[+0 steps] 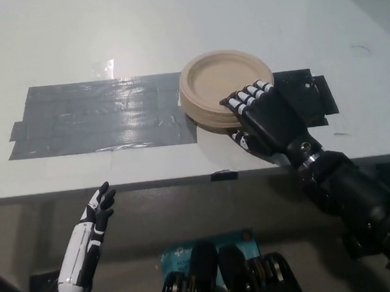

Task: A stack of plates is kept in the middle of the desk close to the robot and the robot grabs the stack with its right hand, picks it up and hands it to a person.

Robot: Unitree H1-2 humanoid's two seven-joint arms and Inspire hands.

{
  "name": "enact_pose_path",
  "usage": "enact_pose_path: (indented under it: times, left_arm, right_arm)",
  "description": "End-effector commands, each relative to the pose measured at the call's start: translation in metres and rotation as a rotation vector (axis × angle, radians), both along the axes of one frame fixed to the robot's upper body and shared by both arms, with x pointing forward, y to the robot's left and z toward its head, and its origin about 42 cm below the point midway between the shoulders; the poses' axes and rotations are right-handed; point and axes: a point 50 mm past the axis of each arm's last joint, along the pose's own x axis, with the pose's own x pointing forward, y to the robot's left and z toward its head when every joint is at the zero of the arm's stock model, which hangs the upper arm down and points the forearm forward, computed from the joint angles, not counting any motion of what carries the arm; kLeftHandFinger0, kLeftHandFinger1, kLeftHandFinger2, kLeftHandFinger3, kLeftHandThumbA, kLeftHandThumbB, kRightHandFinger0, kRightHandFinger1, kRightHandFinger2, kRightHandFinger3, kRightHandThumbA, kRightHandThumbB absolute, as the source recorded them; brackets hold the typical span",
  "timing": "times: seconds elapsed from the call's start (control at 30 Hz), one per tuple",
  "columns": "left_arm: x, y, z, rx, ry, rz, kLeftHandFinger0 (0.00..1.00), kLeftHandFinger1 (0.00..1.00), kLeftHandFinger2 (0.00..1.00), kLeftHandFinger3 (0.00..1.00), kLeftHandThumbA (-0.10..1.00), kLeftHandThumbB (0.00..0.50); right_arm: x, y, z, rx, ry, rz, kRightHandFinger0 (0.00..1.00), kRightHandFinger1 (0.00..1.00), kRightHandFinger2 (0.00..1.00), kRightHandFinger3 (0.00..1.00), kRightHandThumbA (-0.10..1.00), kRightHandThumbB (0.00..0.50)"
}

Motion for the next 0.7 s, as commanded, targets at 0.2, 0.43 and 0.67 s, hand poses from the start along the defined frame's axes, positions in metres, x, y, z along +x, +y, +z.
enact_pose_path:
  times: [0.2, 0.43, 0.67]
  left_arm:
    - [0.006, 0.005, 0.012, 0.017, -0.042, -0.021, 1.0, 1.0, 1.0, 1.0, 1.0, 0.0]
    - [0.008, 0.005, 0.014, 0.027, -0.042, -0.027, 1.0, 1.0, 1.0, 1.0, 1.0, 0.0]
    - [0.005, 0.004, 0.012, 0.015, -0.028, -0.03, 1.0, 1.0, 1.0, 1.0, 1.0, 0.0]
  right_arm:
    - [0.004, -0.004, 0.086, 0.118, -0.286, 0.107, 0.0, 0.06, 0.63, 0.11, -0.1, 0.285]
    - [-0.012, -0.003, 0.123, 0.167, -0.362, 0.159, 0.0, 0.02, 0.54, 0.12, -0.1, 0.263]
    - [-0.014, 0.009, 0.112, 0.159, -0.285, 0.191, 0.0, 0.04, 0.5, 0.18, -0.1, 0.337]
